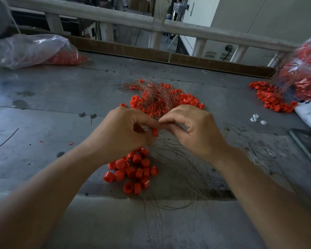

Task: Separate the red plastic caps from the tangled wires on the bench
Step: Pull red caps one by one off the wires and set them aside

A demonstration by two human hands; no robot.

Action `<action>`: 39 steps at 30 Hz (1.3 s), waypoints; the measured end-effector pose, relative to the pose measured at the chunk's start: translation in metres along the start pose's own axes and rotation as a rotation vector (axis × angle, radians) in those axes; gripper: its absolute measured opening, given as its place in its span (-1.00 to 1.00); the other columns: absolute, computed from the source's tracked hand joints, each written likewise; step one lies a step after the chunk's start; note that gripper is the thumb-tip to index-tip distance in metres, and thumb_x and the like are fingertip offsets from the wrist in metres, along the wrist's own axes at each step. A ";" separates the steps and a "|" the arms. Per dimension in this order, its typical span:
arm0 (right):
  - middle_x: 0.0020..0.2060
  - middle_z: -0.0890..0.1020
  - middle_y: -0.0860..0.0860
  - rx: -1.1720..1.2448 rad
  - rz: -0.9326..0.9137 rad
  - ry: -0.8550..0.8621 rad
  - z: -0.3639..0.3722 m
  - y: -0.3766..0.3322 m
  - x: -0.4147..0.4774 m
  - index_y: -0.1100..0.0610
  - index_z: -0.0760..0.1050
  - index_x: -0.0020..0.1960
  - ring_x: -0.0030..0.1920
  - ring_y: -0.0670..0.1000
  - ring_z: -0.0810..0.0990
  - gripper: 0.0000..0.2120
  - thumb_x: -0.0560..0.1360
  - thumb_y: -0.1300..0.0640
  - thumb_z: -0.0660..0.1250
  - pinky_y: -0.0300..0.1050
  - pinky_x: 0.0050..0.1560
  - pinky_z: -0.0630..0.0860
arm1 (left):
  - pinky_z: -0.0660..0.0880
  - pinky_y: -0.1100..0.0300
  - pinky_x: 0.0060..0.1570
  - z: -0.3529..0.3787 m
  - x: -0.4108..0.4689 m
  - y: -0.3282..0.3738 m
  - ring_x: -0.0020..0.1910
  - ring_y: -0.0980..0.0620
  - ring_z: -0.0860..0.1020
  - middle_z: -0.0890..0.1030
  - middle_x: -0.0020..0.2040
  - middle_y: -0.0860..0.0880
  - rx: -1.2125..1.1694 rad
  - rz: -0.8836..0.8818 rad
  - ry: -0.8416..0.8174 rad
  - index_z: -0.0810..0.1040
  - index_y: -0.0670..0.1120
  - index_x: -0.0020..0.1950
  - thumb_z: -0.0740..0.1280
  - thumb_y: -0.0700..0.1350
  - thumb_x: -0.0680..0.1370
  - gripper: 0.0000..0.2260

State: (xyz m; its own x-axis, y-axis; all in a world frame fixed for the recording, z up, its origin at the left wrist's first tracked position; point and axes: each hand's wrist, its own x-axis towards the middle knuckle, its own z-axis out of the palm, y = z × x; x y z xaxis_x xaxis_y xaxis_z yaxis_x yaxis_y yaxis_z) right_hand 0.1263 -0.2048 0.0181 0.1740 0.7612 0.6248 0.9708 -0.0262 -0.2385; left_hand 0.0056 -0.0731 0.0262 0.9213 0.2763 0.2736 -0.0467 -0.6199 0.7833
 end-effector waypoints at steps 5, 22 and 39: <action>-0.26 0.61 0.08 0.001 0.055 0.021 -0.006 0.001 0.001 0.29 0.59 -0.15 -0.22 -0.04 0.55 -0.91 0.41 0.28 0.34 -0.12 -0.19 0.54 | 0.46 0.49 -0.29 -0.001 0.001 0.000 -0.26 0.23 0.56 0.60 -0.17 0.20 0.043 0.011 0.000 0.55 0.24 -0.21 0.48 -0.23 0.34 -0.67; -0.27 0.57 -0.01 0.012 0.128 0.027 -0.007 0.002 0.001 0.25 0.60 -0.14 -0.23 -0.13 0.48 -0.93 0.40 0.27 0.36 -0.37 -0.20 0.42 | 0.42 0.53 -0.33 -0.004 0.000 0.000 -0.33 0.28 0.56 0.57 -0.28 0.22 0.032 -0.007 0.030 0.55 0.23 -0.23 0.48 -0.23 0.33 -0.68; -0.33 0.53 -0.16 0.409 0.226 0.136 -0.017 -0.013 0.005 -0.01 0.48 -0.21 -0.32 -0.19 0.50 -0.83 0.42 0.25 0.34 -0.41 -0.29 0.39 | 0.53 0.36 -0.25 -0.006 0.001 -0.003 -0.28 0.13 0.63 0.67 -0.27 0.01 -0.653 -0.124 0.029 0.68 0.00 -0.27 0.40 -0.22 0.14 -0.77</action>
State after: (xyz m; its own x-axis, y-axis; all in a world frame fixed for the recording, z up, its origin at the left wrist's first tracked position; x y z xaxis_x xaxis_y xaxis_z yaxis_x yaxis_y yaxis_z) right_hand 0.1170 -0.2118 0.0376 0.4198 0.6734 0.6086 0.7664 0.0962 -0.6351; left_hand 0.0047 -0.0663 0.0276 0.9245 0.3423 0.1675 -0.1737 -0.0125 0.9847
